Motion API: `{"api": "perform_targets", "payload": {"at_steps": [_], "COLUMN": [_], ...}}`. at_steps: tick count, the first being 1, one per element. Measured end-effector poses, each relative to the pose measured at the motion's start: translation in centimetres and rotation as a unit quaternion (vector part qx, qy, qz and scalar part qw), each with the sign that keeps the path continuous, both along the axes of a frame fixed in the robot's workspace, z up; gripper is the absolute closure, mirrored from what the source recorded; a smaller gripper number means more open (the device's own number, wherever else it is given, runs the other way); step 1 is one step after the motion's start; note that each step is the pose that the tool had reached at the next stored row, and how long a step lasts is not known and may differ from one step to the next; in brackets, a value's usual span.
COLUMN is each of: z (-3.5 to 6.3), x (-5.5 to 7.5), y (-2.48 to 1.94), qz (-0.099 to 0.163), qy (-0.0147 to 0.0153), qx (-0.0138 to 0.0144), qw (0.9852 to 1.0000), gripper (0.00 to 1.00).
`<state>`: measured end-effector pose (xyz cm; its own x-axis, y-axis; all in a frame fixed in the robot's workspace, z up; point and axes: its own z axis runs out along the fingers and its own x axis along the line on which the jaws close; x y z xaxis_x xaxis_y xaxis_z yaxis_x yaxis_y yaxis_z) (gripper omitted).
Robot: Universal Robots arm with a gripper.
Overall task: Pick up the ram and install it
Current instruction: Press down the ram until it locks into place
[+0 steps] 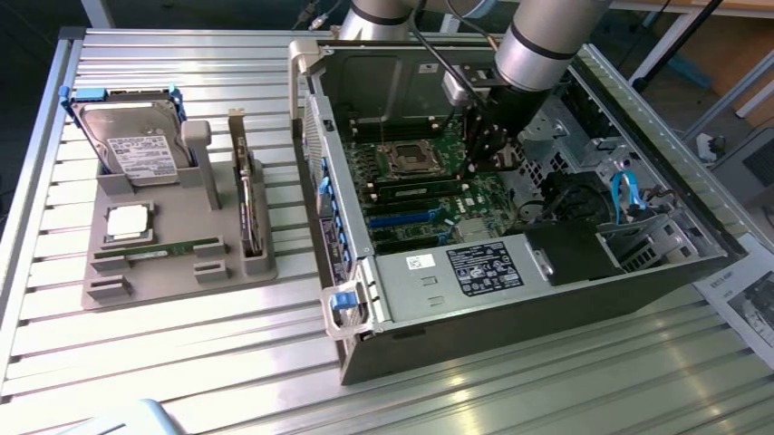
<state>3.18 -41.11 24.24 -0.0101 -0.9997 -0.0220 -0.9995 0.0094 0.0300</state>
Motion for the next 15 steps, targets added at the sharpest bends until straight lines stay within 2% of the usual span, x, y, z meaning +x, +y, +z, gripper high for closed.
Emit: {"api": "perform_targets", "payload": {"at_steps": [15], "z": [-0.64], "x": [0.0], "y": [0.0], "qz": [0.0], "qy": [-0.0006], "qx": [0.0001], "qw": [1.0], "gripper": [0.9]}}
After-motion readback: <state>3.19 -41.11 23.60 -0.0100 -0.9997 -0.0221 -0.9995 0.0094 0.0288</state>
